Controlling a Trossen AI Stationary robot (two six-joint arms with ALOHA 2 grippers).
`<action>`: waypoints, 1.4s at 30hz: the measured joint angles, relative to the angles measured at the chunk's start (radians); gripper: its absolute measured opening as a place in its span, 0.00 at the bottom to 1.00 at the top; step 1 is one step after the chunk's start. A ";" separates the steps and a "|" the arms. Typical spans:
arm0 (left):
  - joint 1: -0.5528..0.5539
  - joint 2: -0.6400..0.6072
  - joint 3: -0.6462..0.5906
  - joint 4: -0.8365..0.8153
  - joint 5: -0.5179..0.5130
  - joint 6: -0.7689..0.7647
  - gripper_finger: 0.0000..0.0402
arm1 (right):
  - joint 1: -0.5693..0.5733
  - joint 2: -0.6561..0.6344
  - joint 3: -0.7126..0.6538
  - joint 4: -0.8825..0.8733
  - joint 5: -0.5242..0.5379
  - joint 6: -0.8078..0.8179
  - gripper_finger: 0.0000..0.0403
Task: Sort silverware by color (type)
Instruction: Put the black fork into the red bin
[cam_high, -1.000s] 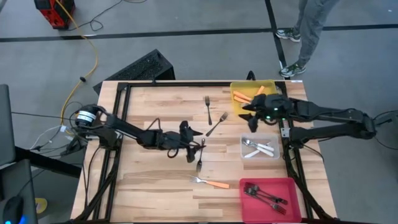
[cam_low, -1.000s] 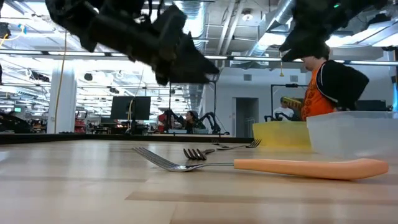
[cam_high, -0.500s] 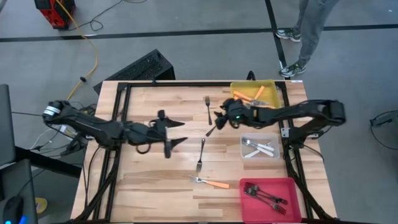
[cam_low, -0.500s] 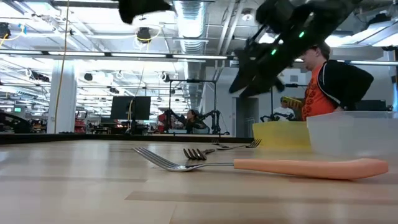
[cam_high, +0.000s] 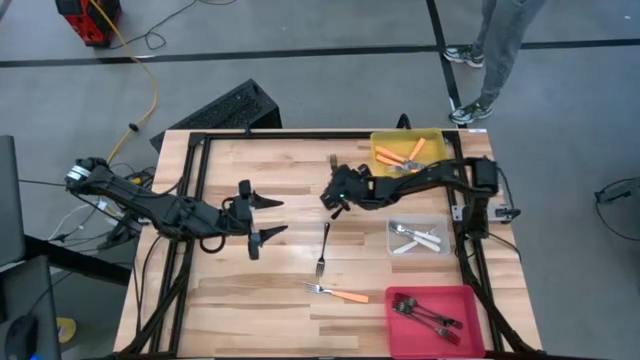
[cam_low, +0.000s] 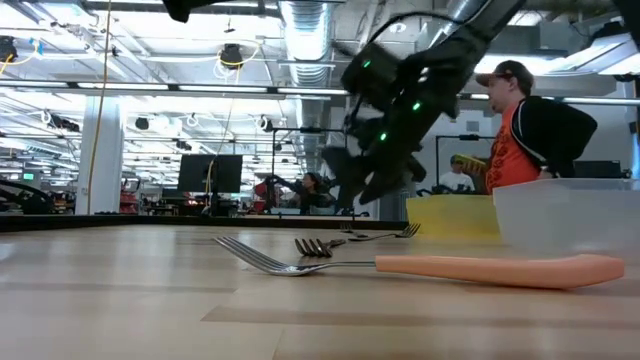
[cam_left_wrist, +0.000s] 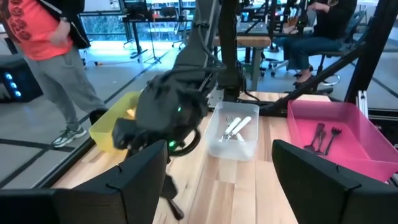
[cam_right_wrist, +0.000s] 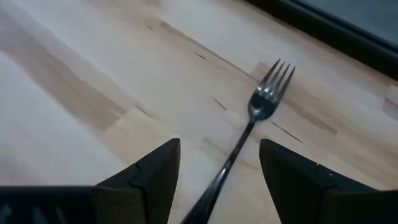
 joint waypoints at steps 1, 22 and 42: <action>-0.003 0.000 0.000 -0.003 0.000 -0.005 0.68 | -0.003 0.024 0.020 -0.020 0.011 0.000 0.61; -0.015 0.001 0.000 -0.050 -0.001 -0.042 0.68 | -0.082 0.195 0.114 -0.078 -0.125 0.086 0.35; -0.015 0.001 0.000 -0.053 -0.001 -0.044 0.68 | -0.064 0.149 0.107 -0.103 -0.161 0.028 0.05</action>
